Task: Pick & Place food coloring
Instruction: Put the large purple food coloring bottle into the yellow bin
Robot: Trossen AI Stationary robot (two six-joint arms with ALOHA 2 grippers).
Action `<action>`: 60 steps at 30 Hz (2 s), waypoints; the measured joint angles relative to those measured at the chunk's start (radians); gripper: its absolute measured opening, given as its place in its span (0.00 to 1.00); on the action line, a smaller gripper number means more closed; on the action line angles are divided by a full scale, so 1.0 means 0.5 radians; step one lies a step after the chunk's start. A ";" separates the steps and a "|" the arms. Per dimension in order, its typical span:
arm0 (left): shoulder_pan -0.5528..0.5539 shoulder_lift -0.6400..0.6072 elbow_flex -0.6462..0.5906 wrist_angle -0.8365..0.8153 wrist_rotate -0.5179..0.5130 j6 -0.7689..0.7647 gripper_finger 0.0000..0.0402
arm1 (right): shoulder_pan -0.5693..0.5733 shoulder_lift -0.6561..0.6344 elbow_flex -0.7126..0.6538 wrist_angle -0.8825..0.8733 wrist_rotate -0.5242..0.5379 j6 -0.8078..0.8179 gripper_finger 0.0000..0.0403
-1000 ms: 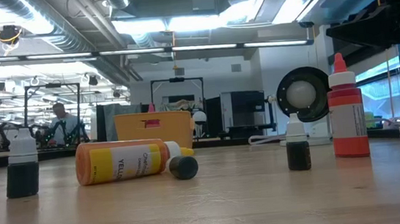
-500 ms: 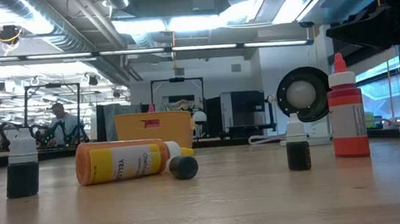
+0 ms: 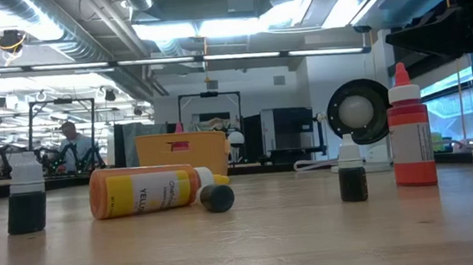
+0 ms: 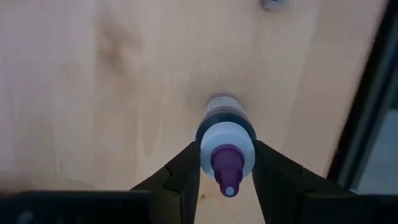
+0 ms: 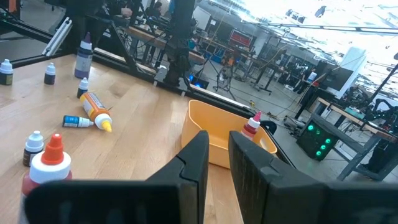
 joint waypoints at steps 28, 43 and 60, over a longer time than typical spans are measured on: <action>1.649 -0.726 0.015 0.041 -0.171 0.860 0.28 | 0.000 -0.001 -0.001 0.052 0.002 -0.001 0.17; 2.507 -0.113 0.507 0.072 -0.095 1.905 0.28 | 0.000 -0.001 -0.001 0.000 0.010 -0.008 0.17; 2.585 0.407 0.723 0.042 -0.295 2.070 0.28 | 0.000 0.002 -0.001 -0.027 0.018 -0.009 0.17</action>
